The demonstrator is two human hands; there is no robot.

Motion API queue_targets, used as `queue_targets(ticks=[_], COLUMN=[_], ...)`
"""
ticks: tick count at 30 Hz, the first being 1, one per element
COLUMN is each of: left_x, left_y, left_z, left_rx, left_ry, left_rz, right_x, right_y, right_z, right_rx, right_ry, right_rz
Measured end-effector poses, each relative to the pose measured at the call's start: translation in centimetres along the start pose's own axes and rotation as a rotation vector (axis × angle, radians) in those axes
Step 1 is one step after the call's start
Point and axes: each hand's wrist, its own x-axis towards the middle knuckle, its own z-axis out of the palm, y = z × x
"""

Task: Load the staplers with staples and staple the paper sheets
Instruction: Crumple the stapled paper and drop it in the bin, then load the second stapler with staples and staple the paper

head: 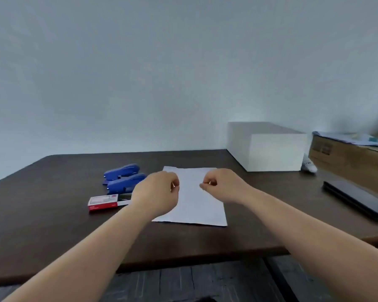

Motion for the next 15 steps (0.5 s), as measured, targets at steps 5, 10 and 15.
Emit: queue_targets(ticks=[5, 10, 15], left_x=[2.0, 5.0, 7.3], left_y=[-8.2, -13.1, -15.1], left_z=[0.5, 1.4, 2.2], left_rx=[0.074, 0.036, 0.042], left_ry=[-0.007, 0.081, 0.039], left_rz=[-0.176, -0.236, -0.169], right_x=[7.1, 13.1, 16.9], right_y=[-2.2, -3.0, -2.4], right_z=[4.7, 8.4, 10.8], right_rx=[0.14, 0.162, 0.097], right_ry=[-0.006, 0.004, -0.023], right_rz=[0.026, 0.024, 0.019])
